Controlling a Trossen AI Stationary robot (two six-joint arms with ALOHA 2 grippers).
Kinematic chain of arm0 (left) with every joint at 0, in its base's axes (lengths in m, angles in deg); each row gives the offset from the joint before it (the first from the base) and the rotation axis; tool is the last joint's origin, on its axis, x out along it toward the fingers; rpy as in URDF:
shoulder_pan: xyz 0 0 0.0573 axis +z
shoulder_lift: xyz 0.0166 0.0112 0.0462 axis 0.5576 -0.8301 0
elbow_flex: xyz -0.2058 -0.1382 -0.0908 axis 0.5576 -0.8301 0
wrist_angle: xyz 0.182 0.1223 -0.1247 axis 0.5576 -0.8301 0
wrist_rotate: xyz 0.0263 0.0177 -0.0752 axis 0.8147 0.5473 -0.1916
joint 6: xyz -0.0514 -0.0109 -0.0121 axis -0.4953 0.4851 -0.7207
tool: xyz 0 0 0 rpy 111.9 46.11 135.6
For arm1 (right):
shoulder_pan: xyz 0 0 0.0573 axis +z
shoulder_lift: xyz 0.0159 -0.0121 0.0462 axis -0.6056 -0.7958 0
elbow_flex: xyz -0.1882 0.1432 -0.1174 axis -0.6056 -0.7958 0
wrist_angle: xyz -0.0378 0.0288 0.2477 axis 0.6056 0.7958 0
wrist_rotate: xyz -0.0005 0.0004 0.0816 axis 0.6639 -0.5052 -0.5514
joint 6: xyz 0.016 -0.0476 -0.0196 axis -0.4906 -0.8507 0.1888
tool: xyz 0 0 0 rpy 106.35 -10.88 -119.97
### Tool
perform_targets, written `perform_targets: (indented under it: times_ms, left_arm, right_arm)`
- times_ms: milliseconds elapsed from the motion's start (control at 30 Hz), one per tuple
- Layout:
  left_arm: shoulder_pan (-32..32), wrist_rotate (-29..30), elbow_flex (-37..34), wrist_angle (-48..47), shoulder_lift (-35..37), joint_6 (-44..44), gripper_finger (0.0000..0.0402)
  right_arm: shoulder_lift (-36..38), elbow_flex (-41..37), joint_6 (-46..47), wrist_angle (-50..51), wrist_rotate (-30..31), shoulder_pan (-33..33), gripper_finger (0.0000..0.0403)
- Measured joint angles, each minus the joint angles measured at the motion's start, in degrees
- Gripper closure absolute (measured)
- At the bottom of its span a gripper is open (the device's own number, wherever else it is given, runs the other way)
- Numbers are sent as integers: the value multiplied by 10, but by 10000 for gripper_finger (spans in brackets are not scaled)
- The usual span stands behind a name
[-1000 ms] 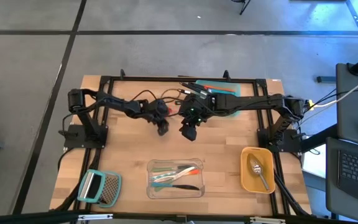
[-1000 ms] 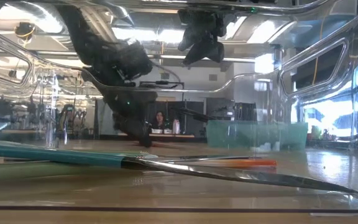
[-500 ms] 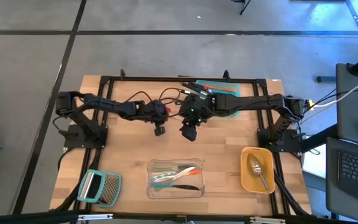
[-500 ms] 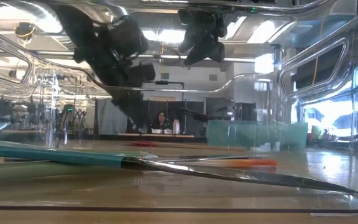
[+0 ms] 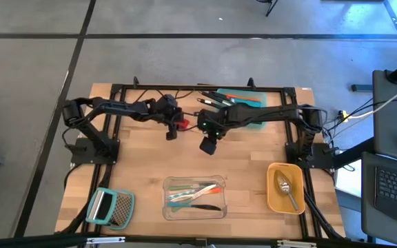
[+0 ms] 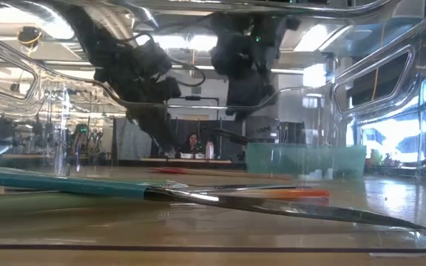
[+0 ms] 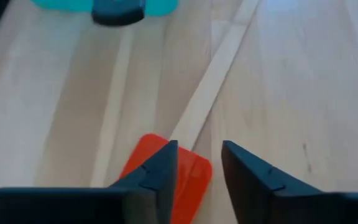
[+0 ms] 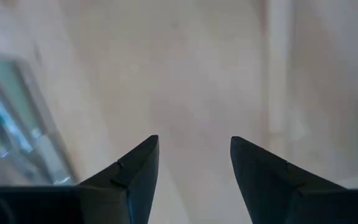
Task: Pick & Place Kitchen Items
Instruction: Put the red spatula into the green bin
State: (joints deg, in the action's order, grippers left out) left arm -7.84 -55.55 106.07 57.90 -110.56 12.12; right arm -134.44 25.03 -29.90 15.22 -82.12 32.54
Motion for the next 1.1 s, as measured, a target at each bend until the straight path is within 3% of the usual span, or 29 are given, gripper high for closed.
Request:
perform_targets:
  times_ms: [133,267,533,833,967,1100]
  left_arm:
    - [-1,34,0,17,-2,44,250]
    - [13,59,0,26,-29,25,230]
    - [30,-30,6,23,-106,-75,241]
    - [-11,-107,1,-64,-60,-156,262]
    - [-41,-82,-3,-85,-30,-145,271]
    - [-63,-6,0,-47,-8,-107,277]
  right_arm:
    - [-4,0,0,-1,-34,3,201]
    - [-4,0,3,-3,-40,10,201]
    - [-4,0,25,2,-41,27,201]
    - [-4,0,32,3,-41,38,201]
    - [-4,0,33,3,-40,39,201]
    - [-4,0,34,3,-40,40,201]
